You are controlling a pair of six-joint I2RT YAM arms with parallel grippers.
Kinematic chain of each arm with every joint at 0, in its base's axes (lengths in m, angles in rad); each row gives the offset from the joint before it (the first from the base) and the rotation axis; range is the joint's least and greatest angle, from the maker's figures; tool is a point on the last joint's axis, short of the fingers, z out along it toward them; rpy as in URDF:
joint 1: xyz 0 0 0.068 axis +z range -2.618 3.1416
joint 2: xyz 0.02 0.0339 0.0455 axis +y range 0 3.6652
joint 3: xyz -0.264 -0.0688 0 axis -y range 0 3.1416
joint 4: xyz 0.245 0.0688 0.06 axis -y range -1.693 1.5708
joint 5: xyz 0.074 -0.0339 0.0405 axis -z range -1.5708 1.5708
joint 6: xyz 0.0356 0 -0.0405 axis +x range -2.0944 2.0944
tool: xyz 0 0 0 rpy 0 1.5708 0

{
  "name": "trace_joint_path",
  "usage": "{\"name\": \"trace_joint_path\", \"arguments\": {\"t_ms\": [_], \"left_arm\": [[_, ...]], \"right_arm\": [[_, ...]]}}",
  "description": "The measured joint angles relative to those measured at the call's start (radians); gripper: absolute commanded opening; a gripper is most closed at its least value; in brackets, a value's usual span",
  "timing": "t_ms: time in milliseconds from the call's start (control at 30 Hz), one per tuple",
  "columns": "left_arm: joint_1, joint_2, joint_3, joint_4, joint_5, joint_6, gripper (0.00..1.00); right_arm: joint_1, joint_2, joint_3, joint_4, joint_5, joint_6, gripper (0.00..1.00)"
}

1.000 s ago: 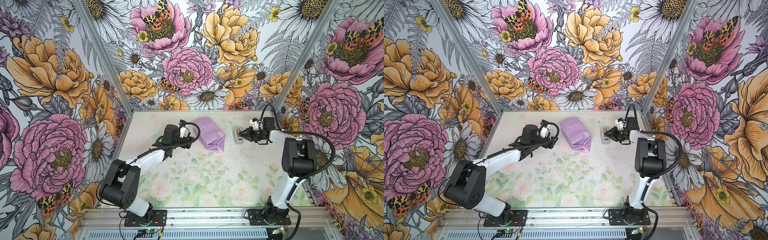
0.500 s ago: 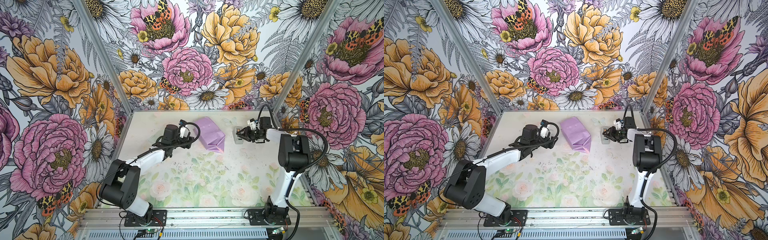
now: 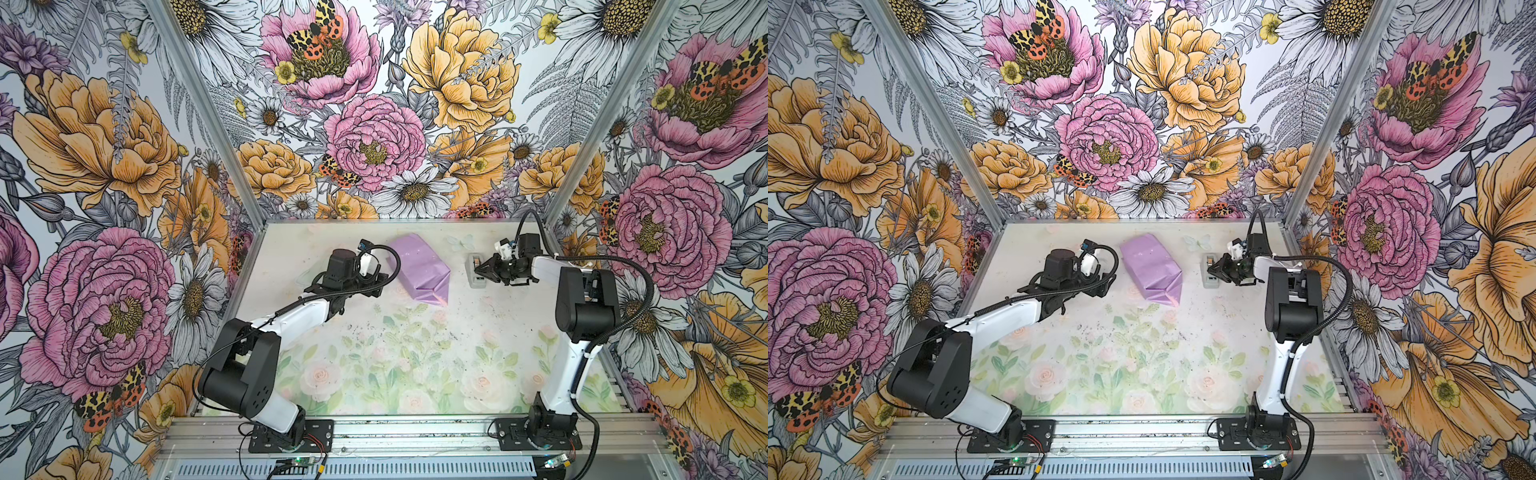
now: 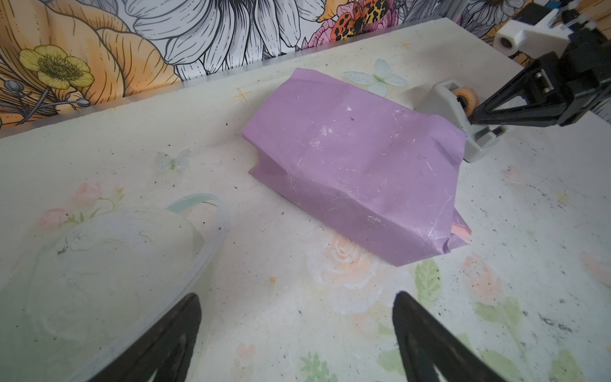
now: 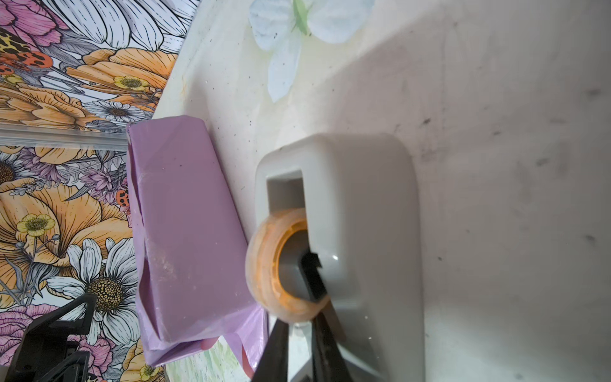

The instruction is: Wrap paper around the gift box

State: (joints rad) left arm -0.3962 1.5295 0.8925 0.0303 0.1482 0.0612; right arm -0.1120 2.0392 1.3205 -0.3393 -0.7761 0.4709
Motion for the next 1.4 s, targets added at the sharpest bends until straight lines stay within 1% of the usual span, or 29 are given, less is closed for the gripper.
{"name": "trace_joint_path", "arguments": {"t_ms": [100, 133, 367, 633, 1100, 1400], "left_arm": [[0.0, 0.0, 0.0, 0.0, 0.0, 0.0, 0.92], [0.0, 0.0, 0.0, 0.0, 0.0, 0.0, 0.92], [0.0, 0.0, 0.0, 0.0, 0.0, 0.001, 0.92], [0.0, 0.0, 0.0, 0.0, 0.0, 0.016, 0.92], [0.0, 0.0, 0.0, -0.001, 0.0, 0.019, 0.92], [-0.008, 0.0, 0.0, -0.005, -0.001, 0.024, 0.92]], "right_arm": [[0.004, 0.0, 0.002, -0.001, -0.005, 0.0, 0.0], [0.005, 0.0, 0.003, -0.002, -0.006, 0.001, 0.0], [0.004, -0.01, 0.002, -0.001, -0.01, -0.002, 0.0], [-0.008, -0.103, -0.041, 0.022, -0.031, -0.016, 0.0], [-0.047, -0.248, -0.253, 0.038, -0.044, -0.016, 0.0], [-0.044, -0.258, -0.348, 0.044, -0.026, -0.016, 0.0]]}}
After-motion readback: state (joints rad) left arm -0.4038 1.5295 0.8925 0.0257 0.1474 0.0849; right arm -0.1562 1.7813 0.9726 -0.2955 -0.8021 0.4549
